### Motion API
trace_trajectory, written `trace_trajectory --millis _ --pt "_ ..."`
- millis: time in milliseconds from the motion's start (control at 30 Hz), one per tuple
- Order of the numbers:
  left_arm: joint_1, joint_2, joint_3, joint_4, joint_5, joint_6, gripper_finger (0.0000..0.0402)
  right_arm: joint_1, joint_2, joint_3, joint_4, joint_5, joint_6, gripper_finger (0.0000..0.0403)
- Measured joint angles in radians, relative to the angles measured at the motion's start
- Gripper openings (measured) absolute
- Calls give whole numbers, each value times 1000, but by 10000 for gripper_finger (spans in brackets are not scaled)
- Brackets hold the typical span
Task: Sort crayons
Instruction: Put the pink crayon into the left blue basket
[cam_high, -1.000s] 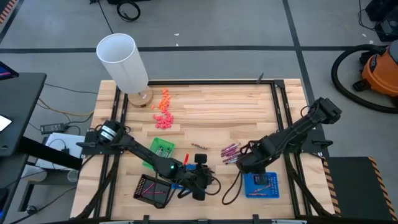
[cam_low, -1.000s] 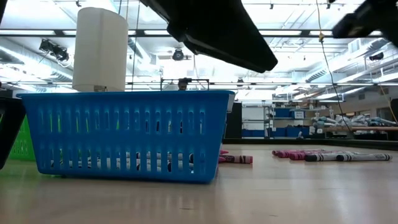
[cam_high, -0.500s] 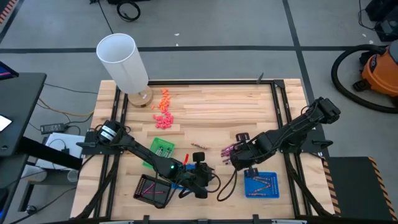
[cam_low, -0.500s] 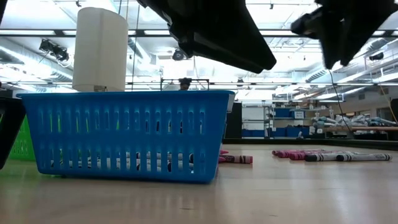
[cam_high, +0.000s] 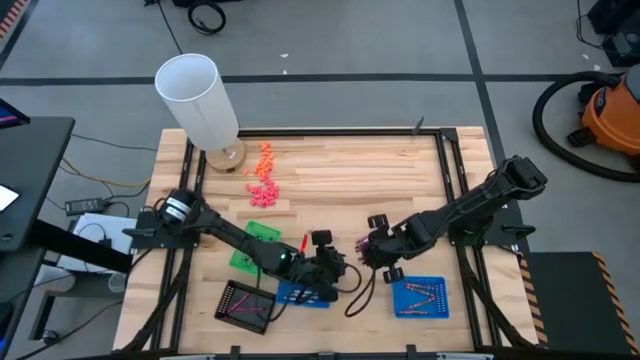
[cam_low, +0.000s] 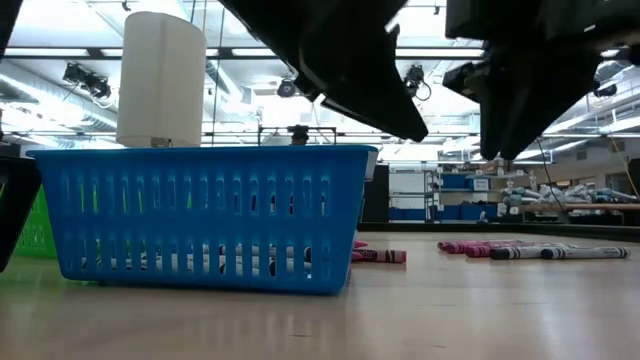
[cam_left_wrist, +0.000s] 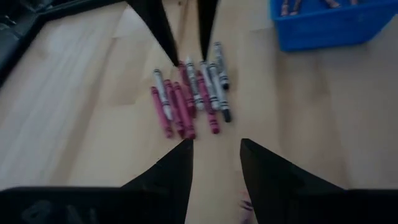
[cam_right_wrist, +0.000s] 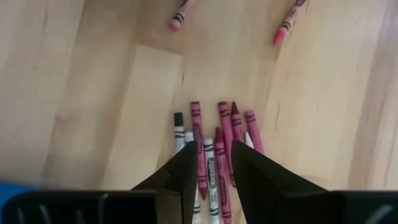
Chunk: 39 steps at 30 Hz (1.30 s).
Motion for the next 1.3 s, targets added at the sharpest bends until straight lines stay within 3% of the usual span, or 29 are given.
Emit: trace_trajectory --millis 267,467,667,833,1300 --pt "74 0 0 -101 19 15 142 -31 -1 -55 56 3 -36 106" --pt "160 0 0 -285 176 -18 142 -31 -1 -136 199 38 -76 105" --pt "228 0 0 -362 254 -13 142 -31 -1 -211 383 54 -90 105" --pt "281 0 0 -411 429 -14 142 -31 -1 -256 507 56 -95 105" --pt "314 0 0 -467 458 118 142 -31 -1 -402 863 86 -102 105"
